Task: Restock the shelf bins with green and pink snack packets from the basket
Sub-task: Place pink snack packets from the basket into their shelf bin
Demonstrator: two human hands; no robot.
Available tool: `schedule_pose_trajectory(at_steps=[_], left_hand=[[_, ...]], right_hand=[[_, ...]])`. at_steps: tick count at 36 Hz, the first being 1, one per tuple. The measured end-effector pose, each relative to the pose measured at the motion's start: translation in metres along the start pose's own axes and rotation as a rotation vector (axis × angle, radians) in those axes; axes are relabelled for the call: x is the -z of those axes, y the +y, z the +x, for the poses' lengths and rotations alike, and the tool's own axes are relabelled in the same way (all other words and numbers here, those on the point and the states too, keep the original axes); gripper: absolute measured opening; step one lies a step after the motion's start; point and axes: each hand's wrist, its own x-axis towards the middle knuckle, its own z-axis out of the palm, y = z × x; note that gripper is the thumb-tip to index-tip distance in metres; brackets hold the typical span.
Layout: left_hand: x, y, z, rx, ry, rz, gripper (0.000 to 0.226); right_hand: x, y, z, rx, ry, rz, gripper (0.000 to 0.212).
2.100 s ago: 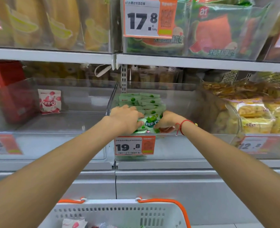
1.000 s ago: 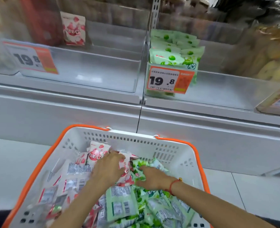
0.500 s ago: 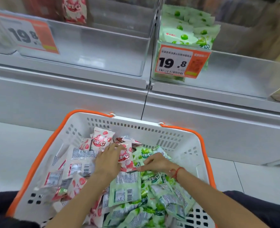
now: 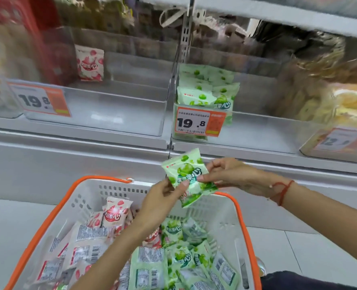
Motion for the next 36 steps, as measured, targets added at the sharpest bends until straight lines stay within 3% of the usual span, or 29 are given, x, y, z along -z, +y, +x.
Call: schedule_pose_trajectory(at_steps=[3, 6, 12, 17, 21, 24, 27, 31, 36], left_hand=[[-0.005, 0.032, 0.006, -0.134, 0.020, -0.116, 0.013], [-0.003, 0.059, 0.017, -0.256, 0.026, -0.098, 0.008], [0.005, 0.130, 0.052, -0.445, -0.001, 0.061, 0.008], [-0.001, 0.186, 0.097, -0.560, 0.105, 0.307, 0.040], [-0.004, 0.209, 0.135, -0.490, 0.078, 0.303, 0.029], [-0.001, 0.212, 0.159, -0.449, 0.028, 0.538, 0.020], [-0.003, 0.210, 0.172, -0.397, -0.029, 0.805, 0.027], [-0.011, 0.209, 0.179, -0.438, 0.033, 1.024, 0.026], [-0.016, 0.211, 0.179, -0.487, 0.150, 1.166, 0.027]], right_hand=[[0.019, -0.028, -0.009, 0.052, 0.010, -0.019, 0.034], [0.040, -0.057, -0.022, 0.123, 0.011, -0.129, 0.054], [0.075, -0.100, -0.045, 0.334, 0.114, -0.095, 0.039], [0.104, -0.115, -0.032, 0.413, 0.384, 0.054, 0.029], [0.118, -0.110, -0.006, 0.347, 0.519, 0.024, 0.019], [0.132, -0.103, 0.016, 0.243, 0.544, -0.026, 0.014], [0.140, -0.095, 0.030, 0.135, 0.529, -0.154, 0.008], [0.141, -0.080, 0.042, 0.096, 0.556, -0.319, 0.013], [0.145, -0.077, 0.042, 0.140, 0.541, -0.348, 0.015]])
